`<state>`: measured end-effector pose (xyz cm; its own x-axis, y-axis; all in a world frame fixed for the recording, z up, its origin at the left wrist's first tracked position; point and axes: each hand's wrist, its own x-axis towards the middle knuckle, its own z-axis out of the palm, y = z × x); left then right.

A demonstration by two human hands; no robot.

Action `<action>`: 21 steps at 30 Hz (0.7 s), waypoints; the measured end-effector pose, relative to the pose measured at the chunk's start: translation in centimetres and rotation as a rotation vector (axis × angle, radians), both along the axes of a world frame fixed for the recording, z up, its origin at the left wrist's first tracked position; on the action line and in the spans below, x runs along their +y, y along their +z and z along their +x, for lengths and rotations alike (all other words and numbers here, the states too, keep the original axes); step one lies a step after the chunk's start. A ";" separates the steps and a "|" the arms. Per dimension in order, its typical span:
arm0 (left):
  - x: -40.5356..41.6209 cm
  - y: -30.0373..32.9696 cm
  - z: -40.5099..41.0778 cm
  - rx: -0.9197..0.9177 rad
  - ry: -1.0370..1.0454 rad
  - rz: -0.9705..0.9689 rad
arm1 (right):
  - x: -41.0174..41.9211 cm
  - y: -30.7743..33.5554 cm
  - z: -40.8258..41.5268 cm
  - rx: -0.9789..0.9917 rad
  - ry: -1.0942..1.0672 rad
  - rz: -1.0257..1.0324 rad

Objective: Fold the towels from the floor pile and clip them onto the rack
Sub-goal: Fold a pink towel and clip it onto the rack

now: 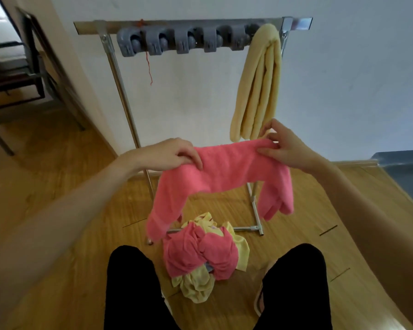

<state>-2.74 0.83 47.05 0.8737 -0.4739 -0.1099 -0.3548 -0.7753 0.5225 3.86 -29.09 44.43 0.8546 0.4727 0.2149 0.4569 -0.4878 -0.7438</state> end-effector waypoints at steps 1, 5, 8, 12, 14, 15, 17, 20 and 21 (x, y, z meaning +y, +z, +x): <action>-0.1 0.7 0.9 -0.045 0.011 0.085 | 0.3 0.9 0.7 -0.077 0.072 -0.082; -0.8 3.6 4.0 -0.154 0.037 0.276 | 2.0 4.7 2.8 -0.267 0.243 -0.345; -1.4 6.1 6.2 -0.294 0.088 0.258 | 3.1 7.3 4.7 -0.320 0.238 -0.483; -2.1 9.5 9.6 -0.555 0.129 0.219 | 4.1 9.9 7.5 -0.369 0.043 -0.377; -2.5 11.1 11.3 -0.638 0.125 0.240 | 4.5 11.2 8.5 -0.409 -0.076 -0.307; -2.8 11.8 12.1 -0.667 0.132 0.247 | 4.7 11.8 9.1 -0.446 -0.129 -0.282; -3.4 13.1 13.7 -0.715 0.172 0.247 | 5.2 13.1 10.4 -0.515 -0.203 -0.226; -4.8 14.4 15.9 -0.816 0.236 0.249 | 6.1 14.2 12.8 -0.585 -0.312 -0.163; -5.4 14.7 16.5 -0.854 0.254 0.260 | 6.4 14.1 13.5 -0.604 -0.354 -0.165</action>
